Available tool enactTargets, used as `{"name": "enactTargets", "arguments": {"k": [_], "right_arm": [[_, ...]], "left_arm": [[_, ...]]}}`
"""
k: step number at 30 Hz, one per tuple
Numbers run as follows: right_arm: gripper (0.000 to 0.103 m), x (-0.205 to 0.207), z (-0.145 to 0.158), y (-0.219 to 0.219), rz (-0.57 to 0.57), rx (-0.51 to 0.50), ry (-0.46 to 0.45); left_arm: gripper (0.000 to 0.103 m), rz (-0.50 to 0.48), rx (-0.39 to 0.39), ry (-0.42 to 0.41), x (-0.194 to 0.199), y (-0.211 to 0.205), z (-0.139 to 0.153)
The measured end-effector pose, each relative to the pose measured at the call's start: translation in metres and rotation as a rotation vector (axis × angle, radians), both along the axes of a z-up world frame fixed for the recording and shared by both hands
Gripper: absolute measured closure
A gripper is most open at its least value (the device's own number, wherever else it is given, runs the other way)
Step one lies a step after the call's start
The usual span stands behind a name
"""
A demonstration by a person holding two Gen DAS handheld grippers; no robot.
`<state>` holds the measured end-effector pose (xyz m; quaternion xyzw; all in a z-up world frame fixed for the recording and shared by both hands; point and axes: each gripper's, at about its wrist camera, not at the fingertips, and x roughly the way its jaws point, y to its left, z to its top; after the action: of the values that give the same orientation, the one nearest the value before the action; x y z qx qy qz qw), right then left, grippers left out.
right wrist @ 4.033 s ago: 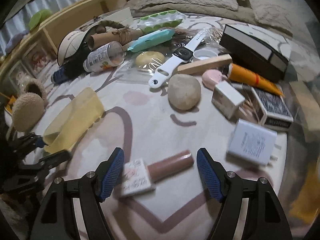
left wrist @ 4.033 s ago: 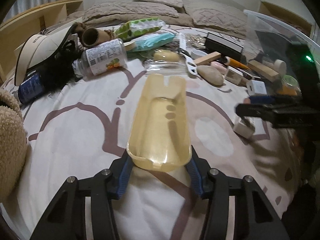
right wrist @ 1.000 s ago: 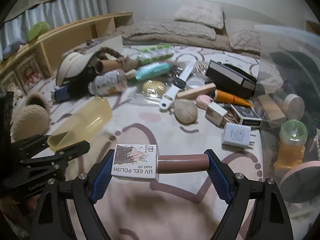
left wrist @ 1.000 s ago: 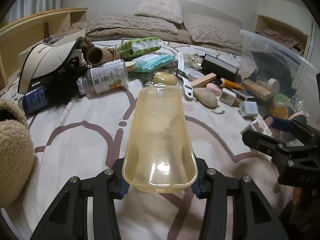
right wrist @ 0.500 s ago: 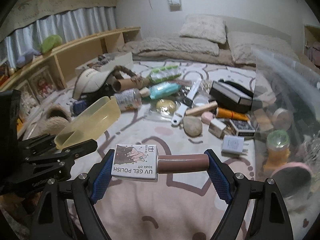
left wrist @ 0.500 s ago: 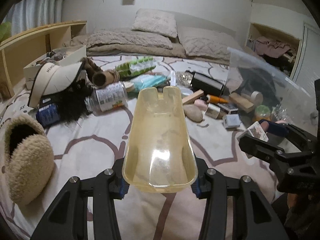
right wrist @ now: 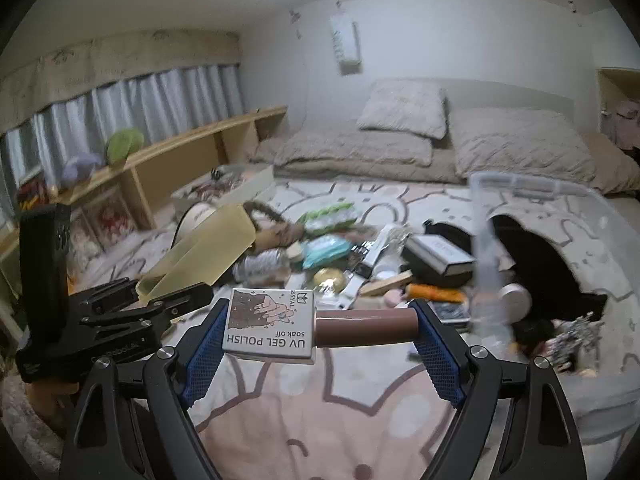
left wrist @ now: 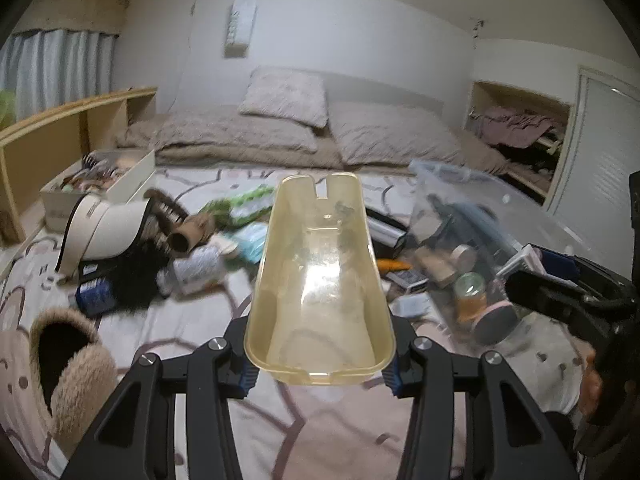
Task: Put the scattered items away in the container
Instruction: 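Carry the box and tube with the right gripper while the left gripper carries the yellow case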
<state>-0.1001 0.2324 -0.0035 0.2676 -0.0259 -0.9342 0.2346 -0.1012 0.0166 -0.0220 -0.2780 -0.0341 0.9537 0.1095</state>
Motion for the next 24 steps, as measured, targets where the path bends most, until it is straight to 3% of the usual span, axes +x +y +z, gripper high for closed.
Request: {"name": "enactTargets", "arguments": {"k": [7,12,19,24], "right_arm": [[0.016,-0.001,0.027,0.062,-0.091,0.010,0.010],[0.016,-0.013,0.032,0.109,-0.154,0.035,-0.055],[0.016,-0.045,0.012,0.155,-0.207,0.016,-0.283],[0.016,-0.061,0.001,0.164,-0.203,0.016,-0.441]], "left_arm": [[0.055,-0.058,0.027,0.060,-0.004,0.029,0.032],[0.055,-0.100,0.027,0.085,-0.007,0.050,0.043],[0.055,-0.156,0.040,0.073,-0.012,0.072,0.041],[0.055,-0.176,0.045,0.043,-0.018,0.079,0.033]]}}
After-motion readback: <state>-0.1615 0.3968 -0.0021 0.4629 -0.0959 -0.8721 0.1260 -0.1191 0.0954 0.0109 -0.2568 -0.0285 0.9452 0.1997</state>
